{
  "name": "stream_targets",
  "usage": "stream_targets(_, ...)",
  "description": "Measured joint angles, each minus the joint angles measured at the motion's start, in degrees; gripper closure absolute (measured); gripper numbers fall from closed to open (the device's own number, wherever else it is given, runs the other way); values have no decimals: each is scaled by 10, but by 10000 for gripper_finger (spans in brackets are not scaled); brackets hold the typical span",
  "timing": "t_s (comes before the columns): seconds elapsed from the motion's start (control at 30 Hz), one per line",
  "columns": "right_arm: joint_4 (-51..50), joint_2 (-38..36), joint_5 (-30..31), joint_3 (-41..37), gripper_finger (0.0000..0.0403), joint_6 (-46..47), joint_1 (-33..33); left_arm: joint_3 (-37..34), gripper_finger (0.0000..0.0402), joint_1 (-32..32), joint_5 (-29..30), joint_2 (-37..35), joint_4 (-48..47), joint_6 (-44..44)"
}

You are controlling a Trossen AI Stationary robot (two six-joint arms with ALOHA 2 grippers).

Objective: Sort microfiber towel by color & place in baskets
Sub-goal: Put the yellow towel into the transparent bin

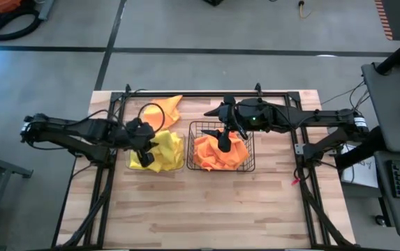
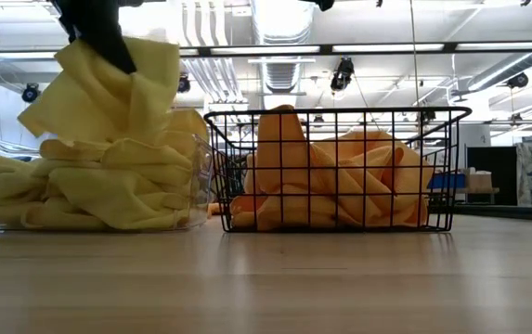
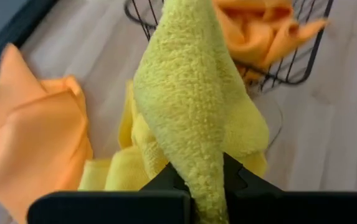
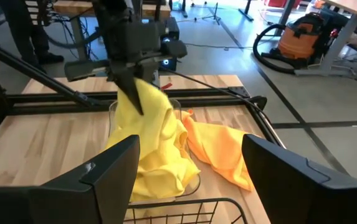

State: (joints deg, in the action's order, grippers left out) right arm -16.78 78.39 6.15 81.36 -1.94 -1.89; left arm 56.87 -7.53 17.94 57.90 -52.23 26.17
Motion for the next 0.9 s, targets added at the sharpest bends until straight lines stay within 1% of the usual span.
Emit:
stream_targets(0.13, 2, 0, 0, -4, 127, 8, 0, 0, 402, 0, -9, 28, -20, -1)
stream_targets(0.33, 11, 0, 0, -29, 124, 9, 0, 0, 402, 0, -13, 61, -24, -1)
stream_targets(0.47, 17, 0, -1, -44, 130, 12, 0, -10, 402, 0, -53, 83, -28, -1)
stream_targets(0.63, 26, 0, -1, -60, 139, 15, 0, -40, 402, 0, -69, 107, -28, -1)
stream_targets(0.73, 25, 0, -1, -65, 142, 15, 0, -53, 402, 0, -70, 118, -28, 0)
stream_targets(0.9, 25, 0, -1, -65, 143, 15, 0, -56, 402, 0, -70, 133, -27, 1)
